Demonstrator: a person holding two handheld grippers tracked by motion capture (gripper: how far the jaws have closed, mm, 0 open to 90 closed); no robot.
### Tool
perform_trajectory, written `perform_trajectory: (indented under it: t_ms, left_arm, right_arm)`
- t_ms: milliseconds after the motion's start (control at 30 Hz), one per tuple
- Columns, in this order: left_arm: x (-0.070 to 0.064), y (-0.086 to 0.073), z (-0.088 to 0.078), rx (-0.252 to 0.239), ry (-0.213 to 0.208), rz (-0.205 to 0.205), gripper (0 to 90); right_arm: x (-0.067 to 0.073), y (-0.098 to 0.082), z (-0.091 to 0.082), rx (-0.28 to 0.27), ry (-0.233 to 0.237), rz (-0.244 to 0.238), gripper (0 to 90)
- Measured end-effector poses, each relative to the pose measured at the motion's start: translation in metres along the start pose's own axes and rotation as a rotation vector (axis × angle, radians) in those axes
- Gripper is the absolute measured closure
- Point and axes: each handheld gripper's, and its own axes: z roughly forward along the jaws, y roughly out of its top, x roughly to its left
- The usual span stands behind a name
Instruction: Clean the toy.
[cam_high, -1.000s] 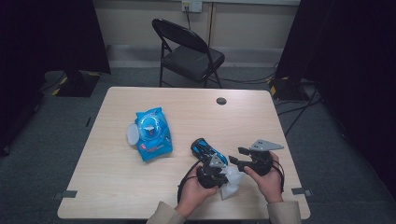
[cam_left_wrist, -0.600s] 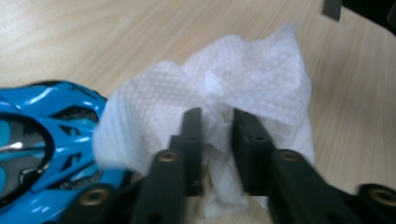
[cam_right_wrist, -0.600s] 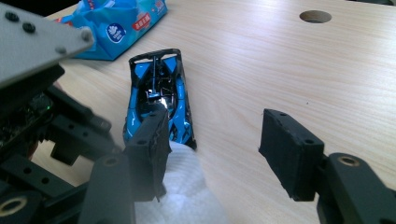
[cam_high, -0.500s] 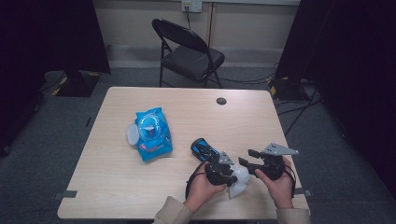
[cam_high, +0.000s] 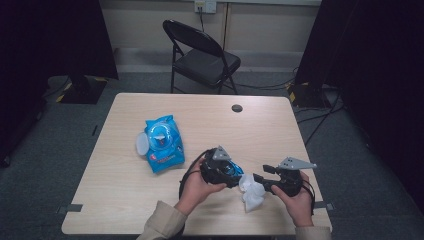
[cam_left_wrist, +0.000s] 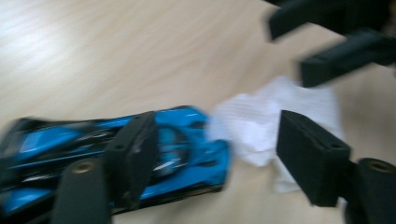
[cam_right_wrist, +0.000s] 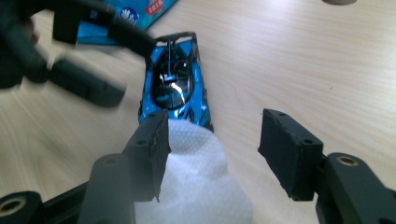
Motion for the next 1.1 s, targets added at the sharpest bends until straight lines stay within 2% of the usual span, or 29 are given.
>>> perform_trajectory:
  t_ms: [133,167,233,300,400,433,467,533,600,700,767,833,900,967,1067,1100]
  left_arm:
    - [0.02,0.002,-0.001,0.019,0.027,-0.022,21.0]
    - [0.023,0.002,0.0,0.026,0.023,-0.02,20.5]
    - [0.027,0.0,0.002,0.05,0.027,0.008,18.0]
    - [0.032,-0.005,0.006,0.058,0.029,-0.005,17.9]
    - [0.036,-0.014,0.014,0.078,0.047,-0.002,18.4]
    - [0.036,-0.016,0.015,0.07,0.043,-0.014,18.7]
    - [0.036,-0.017,0.016,0.069,0.051,-0.008,15.8]
    - [0.036,-0.017,0.016,0.063,0.059,-0.009,15.8]
    - [0.035,-0.017,0.016,0.084,0.067,0.008,15.3]
    - [0.034,-0.017,0.017,0.085,0.081,0.005,15.2]
    - [0.033,-0.018,0.018,0.083,0.104,0.022,15.0]
    - [0.031,-0.019,0.02,0.073,0.113,0.019,13.3]
    - [0.029,-0.021,0.021,0.069,0.13,0.043,13.2]
    - [0.026,-0.022,0.022,0.064,0.136,0.038,11.7]
    - [0.024,-0.023,0.023,0.055,0.143,0.035,8.4]
    - [0.023,-0.023,0.024,0.051,0.145,0.033,7.9]
  right_arm:
    - [0.001,-0.008,0.0,0.022,0.012,0.0,42.2]
    - [0.001,-0.01,0.001,0.026,0.012,0.0,42.2]
    - [0.003,-0.012,0.0,0.032,0.015,-0.006,42.1]
    - [0.006,-0.014,0.001,0.032,0.022,-0.015,41.9]
    - [0.012,-0.016,0.002,0.04,0.035,-0.04,41.3]
    - [0.014,-0.017,0.003,0.044,0.039,-0.048,41.3]
    - [0.016,-0.017,0.003,0.051,0.045,-0.057,41.1]
    - [0.018,-0.019,0.006,0.06,0.061,-0.061,40.9]
    - [0.02,-0.021,0.008,0.073,0.061,-0.071,41.0]
    - [0.02,-0.023,0.012,0.086,0.061,-0.073,41.4]
    - [0.021,-0.026,0.015,0.108,0.058,-0.083,41.9]
    - [0.022,-0.029,0.017,0.125,0.05,-0.096,43.0]
    - [0.024,-0.031,0.02,0.141,0.053,-0.106,43.8]
    - [0.025,-0.034,0.023,0.157,0.047,-0.116,46.6]
    - [0.029,-0.037,0.028,0.2,0.026,-0.164,51.5]
    - [0.03,-0.037,0.029,0.194,0.022,-0.165,53.5]
